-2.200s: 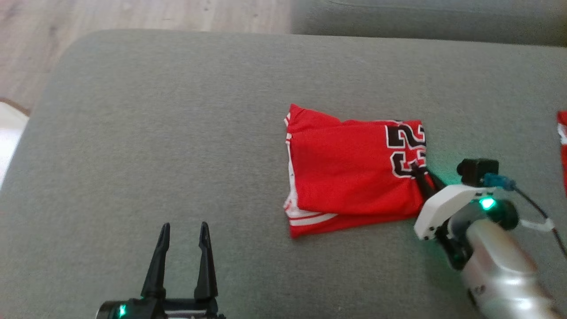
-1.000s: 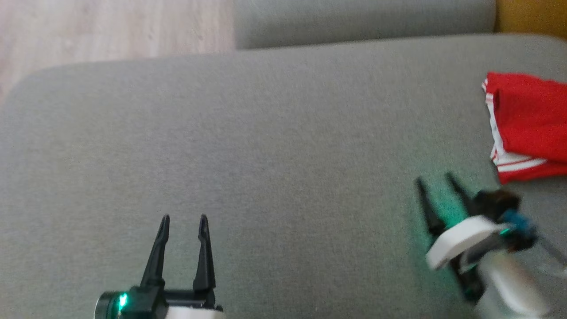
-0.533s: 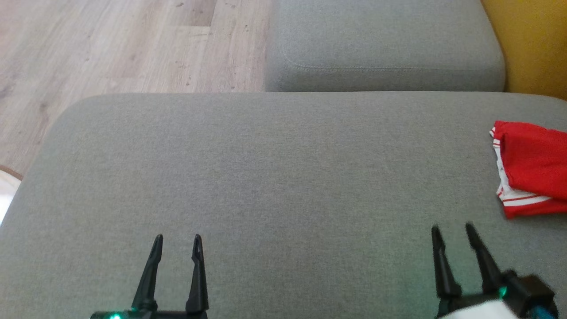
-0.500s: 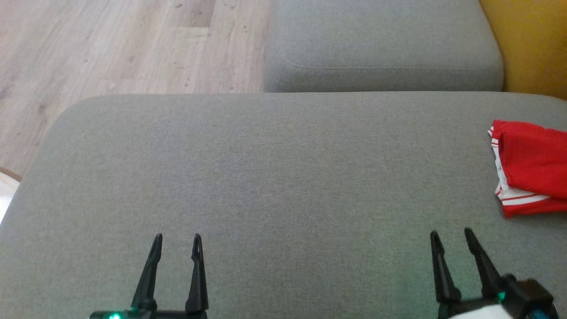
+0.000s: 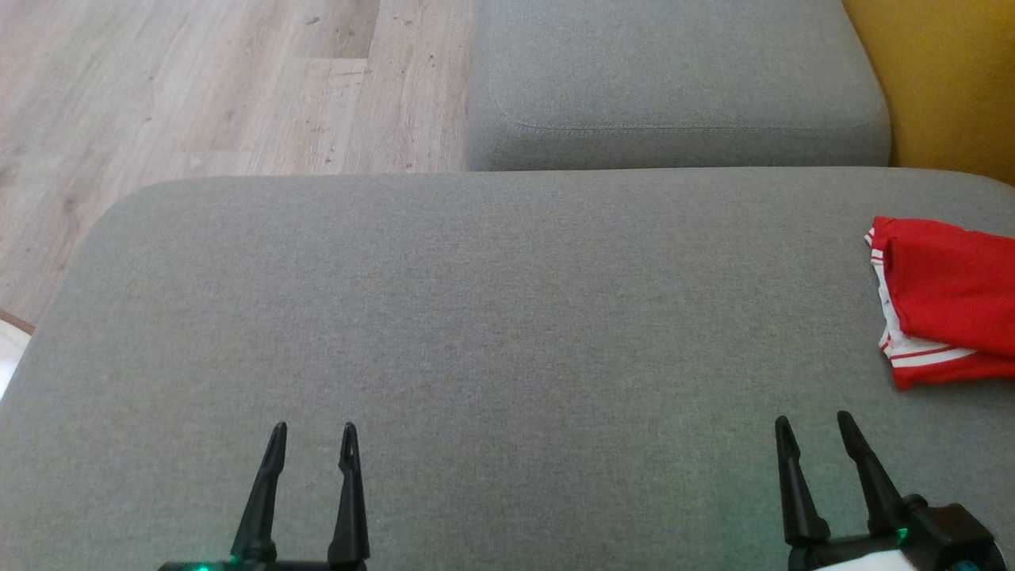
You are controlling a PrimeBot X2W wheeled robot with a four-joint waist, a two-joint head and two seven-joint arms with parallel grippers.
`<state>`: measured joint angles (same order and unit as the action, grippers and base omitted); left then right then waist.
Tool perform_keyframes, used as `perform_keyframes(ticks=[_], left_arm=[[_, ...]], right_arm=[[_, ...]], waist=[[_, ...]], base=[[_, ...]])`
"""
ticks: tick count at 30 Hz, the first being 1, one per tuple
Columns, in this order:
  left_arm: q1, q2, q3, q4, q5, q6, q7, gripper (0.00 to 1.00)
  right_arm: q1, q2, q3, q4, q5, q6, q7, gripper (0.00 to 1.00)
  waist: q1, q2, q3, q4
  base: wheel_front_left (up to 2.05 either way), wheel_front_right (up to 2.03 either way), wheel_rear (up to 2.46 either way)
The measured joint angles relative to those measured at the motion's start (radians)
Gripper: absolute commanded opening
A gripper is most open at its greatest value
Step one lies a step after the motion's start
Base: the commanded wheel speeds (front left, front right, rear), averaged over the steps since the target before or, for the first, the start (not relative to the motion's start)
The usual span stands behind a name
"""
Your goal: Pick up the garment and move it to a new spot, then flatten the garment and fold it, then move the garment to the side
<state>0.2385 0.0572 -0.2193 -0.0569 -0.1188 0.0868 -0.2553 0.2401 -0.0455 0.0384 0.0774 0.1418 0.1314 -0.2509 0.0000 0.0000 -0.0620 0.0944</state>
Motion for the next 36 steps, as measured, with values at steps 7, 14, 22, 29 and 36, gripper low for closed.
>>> perform_keyframes(ticks=[7, 14, 22, 29, 36], left_arm=[[0.014, 0.0, -0.003, 0.03, 0.002, -0.007, 0.001, 0.0], [0.035, 0.001, -0.004, 0.093, -0.043, -0.008, 0.008, 0.0], [0.03, 0.005, 0.001, 0.108, -0.144, -0.023, 0.026, 0.0], [0.002, 0.006, 0.015, 0.125, -0.244, -0.035, 0.043, 0.0], [-0.015, 0.008, 0.026, 0.142, -0.333, -0.05, 0.058, 0.0]], right_arm=[[0.001, 0.0, 0.002, 0.026, -0.008, 0.0, 0.001, 0.0], [0.017, 0.001, 0.004, 0.09, 0.033, 0.0, 0.006, 0.0], [0.012, 0.0, 0.003, 0.096, 0.135, 0.0, 0.024, 0.0], [-0.012, 0.0, 0.0, 0.102, 0.233, 0.0, 0.043, 0.0], [-0.027, -0.001, -0.005, 0.11, 0.319, 0.0, 0.058, 0.0]], waist=[[0.0001, 0.0, 0.001, -0.001], [0.0001, 0.0, 0.004, -0.004], [0.0001, 0.0, 0.008, -0.01], [0.0001, 0.0, 0.012, -0.016], [0.0001, 0.0, 0.015, -0.021]], base=[[0.0, 0.0, 0.0], [0.0, 0.0, 0.0], [0.0, 0.0, 0.0], [0.0, 0.0, 0.0], [0.0, 0.0, 0.0]])
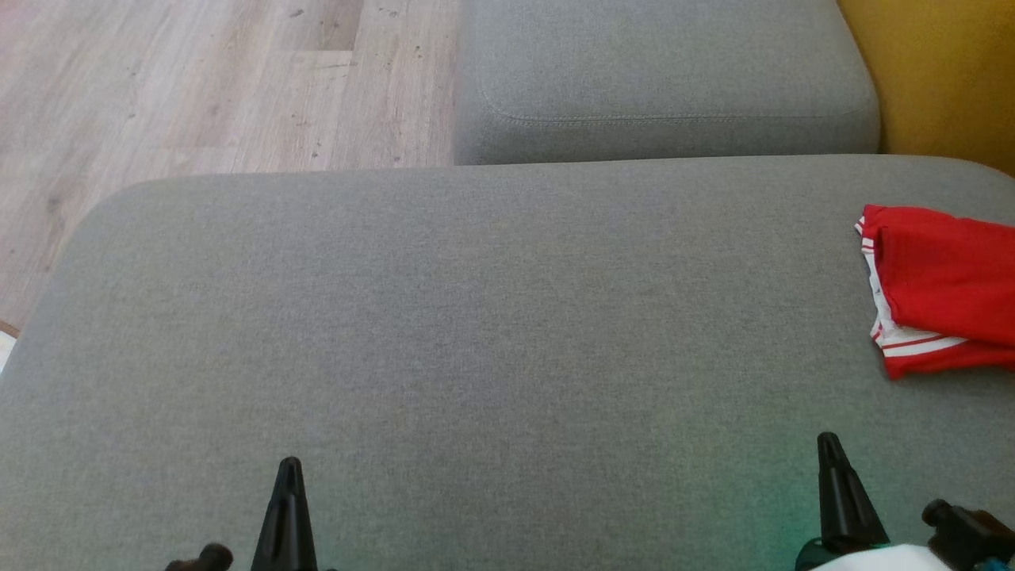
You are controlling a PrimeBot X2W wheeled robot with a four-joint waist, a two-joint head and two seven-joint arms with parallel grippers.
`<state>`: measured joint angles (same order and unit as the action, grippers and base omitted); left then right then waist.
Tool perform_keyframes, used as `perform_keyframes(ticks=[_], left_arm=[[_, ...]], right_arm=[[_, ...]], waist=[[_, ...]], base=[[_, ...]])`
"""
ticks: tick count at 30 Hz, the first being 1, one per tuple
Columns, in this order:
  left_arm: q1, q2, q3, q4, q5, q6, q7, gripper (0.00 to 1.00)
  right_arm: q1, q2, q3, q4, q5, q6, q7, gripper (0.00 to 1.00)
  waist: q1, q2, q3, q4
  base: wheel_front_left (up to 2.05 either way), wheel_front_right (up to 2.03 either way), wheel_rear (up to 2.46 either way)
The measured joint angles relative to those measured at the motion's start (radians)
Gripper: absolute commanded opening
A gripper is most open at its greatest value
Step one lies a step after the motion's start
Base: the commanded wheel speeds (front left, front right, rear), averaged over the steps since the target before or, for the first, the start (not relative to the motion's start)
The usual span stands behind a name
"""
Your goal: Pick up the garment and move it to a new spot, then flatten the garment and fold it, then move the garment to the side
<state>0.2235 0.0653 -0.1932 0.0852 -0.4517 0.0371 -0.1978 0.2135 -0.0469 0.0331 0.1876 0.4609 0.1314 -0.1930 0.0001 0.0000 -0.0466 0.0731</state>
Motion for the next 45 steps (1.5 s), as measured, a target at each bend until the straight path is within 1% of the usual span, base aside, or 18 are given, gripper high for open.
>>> perform_keyframes(ticks=[7, 19, 23, 29, 34, 39, 45], left_arm=[[-0.018, 0.002, 0.008, 0.013, -0.075, -0.005, 0.013, 0.0], [-0.045, 0.004, 0.033, 0.033, -0.222, -0.029, 0.046, 0.0], [-0.06, 0.005, 0.039, 0.04, -0.27, -0.03, 0.057, 0.0], [-0.074, 0.006, 0.053, 0.05, -0.344, -0.047, 0.072, 0.0], [-0.086, 0.006, 0.065, 0.059, -0.405, -0.048, 0.084, 0.0], [-0.102, 0.006, 0.073, 0.07, -0.465, -0.064, 0.096, 0.0], [-0.118, 0.007, 0.09, 0.08, -0.537, -0.068, 0.114, 0.0]], right_arm=[[-0.013, -0.001, -0.005, 0.005, 0.072, 0.0, 0.017, 0.0], [-0.046, -0.002, -0.016, 0.012, 0.217, 0.0, 0.048, 0.0], [-0.053, -0.003, -0.02, 0.017, 0.267, 0.0, 0.058, 0.0], [-0.072, -0.005, -0.028, 0.021, 0.338, 0.0, 0.07, 0.0], [-0.085, -0.006, -0.034, 0.024, 0.398, 0.0, 0.083, 0.0], [-0.093, -0.008, -0.039, 0.032, 0.457, 0.0, 0.098, 0.0], [-0.114, -0.009, -0.047, 0.035, 0.528, 0.0, 0.116, 0.0]], waist=[[0.0, 0.0, 0.003, -0.004], [0.0, 0.0, 0.009, -0.013], [0.0, 0.0, 0.011, -0.016], [0.0, 0.0, 0.014, -0.021], [0.0, 0.0, 0.017, -0.025], [0.0, 0.0, 0.019, -0.028], [0.0, 0.0, 0.022, -0.033]], base=[[0.0, 0.0, 0.0], [0.0, 0.0, 0.0], [0.0, 0.0, 0.0], [0.0, 0.0, 0.0], [0.0, 0.0, 0.0], [0.0, 0.0, 0.0], [0.0, 0.0, 0.0]])
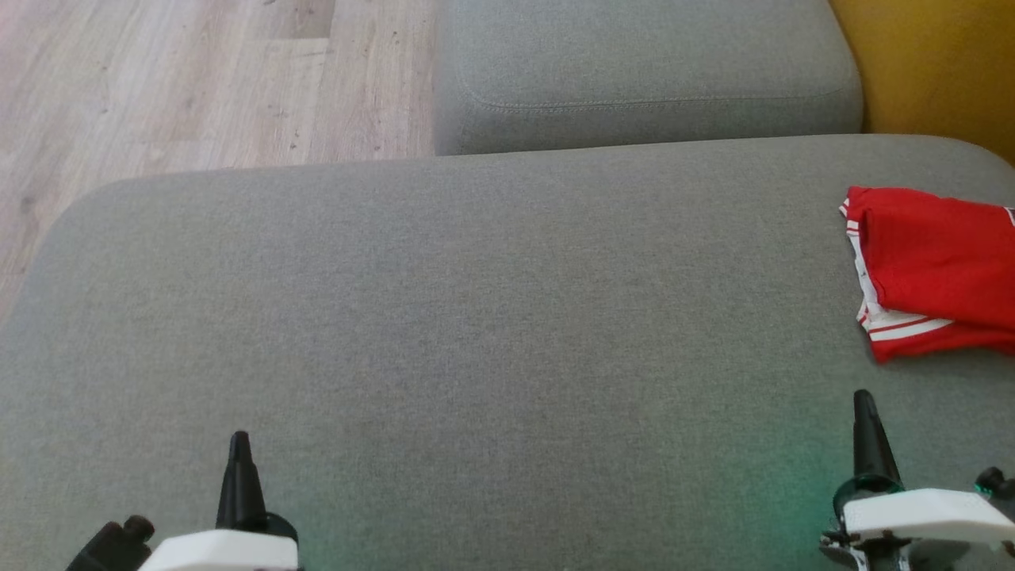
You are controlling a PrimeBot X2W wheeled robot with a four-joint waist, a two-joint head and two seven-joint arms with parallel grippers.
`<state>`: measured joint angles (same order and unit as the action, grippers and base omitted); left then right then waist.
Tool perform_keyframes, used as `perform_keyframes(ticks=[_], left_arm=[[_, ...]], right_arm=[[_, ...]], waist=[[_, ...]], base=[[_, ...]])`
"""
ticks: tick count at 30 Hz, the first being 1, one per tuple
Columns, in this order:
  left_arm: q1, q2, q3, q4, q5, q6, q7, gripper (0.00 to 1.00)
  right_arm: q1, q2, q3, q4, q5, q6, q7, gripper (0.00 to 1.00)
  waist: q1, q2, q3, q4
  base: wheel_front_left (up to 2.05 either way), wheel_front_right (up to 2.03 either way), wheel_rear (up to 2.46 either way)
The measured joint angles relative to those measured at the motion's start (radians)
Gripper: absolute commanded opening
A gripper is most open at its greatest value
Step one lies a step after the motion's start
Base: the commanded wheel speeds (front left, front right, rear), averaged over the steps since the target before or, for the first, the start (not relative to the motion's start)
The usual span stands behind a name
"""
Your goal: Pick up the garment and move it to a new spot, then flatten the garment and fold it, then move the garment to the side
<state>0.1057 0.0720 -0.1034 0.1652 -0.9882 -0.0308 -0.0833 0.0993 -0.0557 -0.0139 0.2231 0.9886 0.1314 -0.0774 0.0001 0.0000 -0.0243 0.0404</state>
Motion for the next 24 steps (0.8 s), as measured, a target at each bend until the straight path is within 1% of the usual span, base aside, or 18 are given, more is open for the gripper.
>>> perform_keyframes(ticks=[14, 15, 20, 24], left_arm=[[-0.039, 0.0, 0.033, 0.028, -0.168, -0.023, 0.04, 0.0], [-0.044, 0.0, 0.038, 0.029, -0.19, -0.031, 0.044, 0.0], [-0.055, 0.0, 0.047, 0.041, -0.249, -0.04, 0.058, 0.0], [-0.066, 0.0, 0.055, 0.045, -0.286, -0.041, 0.066, 0.0]], right_arm=[[-0.037, -0.001, -0.02, 0.012, 0.165, 0.0, 0.035, 0.0], [-0.042, -0.001, -0.022, 0.014, 0.187, 0.0, 0.044, 0.0], [-0.054, -0.001, -0.029, 0.018, 0.246, 0.0, 0.059, 0.0], [-0.059, -0.001, -0.033, 0.022, 0.281, 0.0, 0.068, 0.0]], waist=[[0.0, 0.0, 0.007, -0.01], [0.0, 0.0, 0.008, -0.012], [0.0, 0.0, 0.011, -0.016], [-0.0001, 0.0, 0.012, -0.018]], base=[[0.0, 0.0, 0.0], [0.0, 0.0, 0.0], [0.0, 0.0, 0.0], [0.0, 0.0, 0.0]])
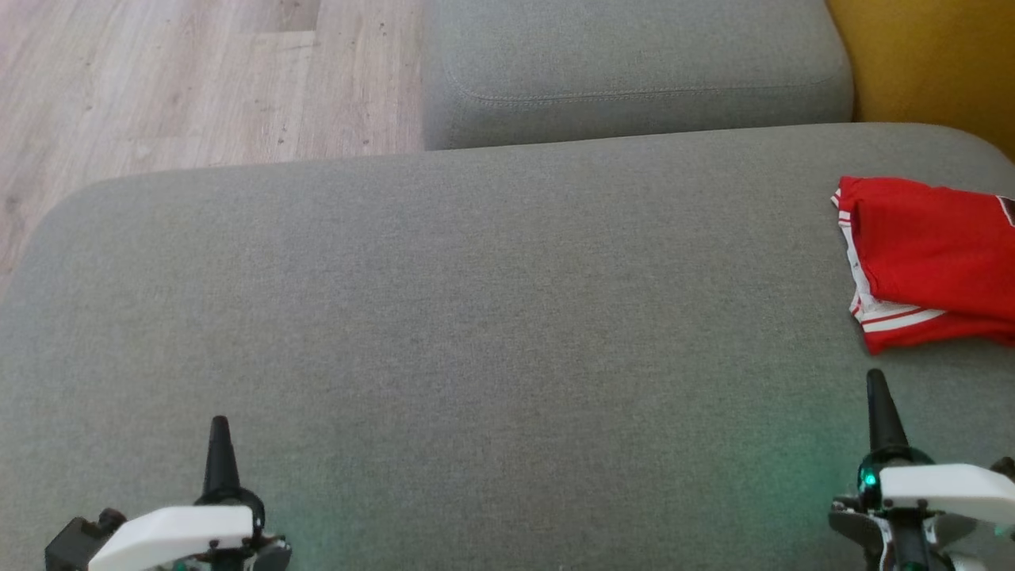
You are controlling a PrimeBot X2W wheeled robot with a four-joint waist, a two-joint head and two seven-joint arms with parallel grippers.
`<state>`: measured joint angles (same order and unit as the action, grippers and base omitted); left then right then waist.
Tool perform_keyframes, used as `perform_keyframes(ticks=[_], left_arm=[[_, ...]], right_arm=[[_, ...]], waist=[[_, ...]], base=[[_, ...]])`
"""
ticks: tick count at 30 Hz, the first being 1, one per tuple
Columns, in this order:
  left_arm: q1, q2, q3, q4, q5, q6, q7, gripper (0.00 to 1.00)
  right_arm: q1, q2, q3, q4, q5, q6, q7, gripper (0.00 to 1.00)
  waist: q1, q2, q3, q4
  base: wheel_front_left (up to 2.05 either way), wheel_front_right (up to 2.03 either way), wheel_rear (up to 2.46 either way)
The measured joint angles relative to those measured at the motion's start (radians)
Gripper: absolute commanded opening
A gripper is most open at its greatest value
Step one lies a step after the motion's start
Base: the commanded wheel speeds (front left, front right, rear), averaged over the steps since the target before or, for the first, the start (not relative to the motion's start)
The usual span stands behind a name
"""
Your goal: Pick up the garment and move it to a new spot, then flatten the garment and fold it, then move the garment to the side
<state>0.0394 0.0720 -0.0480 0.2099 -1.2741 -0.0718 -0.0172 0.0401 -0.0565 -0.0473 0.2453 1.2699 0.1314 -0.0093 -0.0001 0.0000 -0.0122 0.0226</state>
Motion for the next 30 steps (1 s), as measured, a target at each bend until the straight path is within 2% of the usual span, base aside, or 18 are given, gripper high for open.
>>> perform_keyframes(ticks=[30], left_arm=[[-0.089, -0.002, 0.082, 0.059, -0.363, -0.052, 0.088, 0.0]], right_arm=[[-0.089, -0.001, -0.049, 0.029, 0.358, 0.0, 0.087, 0.0]], waist=[[0.0001, 0.0, 0.015, -0.023]], base=[[0.0, 0.0, 0.0]])
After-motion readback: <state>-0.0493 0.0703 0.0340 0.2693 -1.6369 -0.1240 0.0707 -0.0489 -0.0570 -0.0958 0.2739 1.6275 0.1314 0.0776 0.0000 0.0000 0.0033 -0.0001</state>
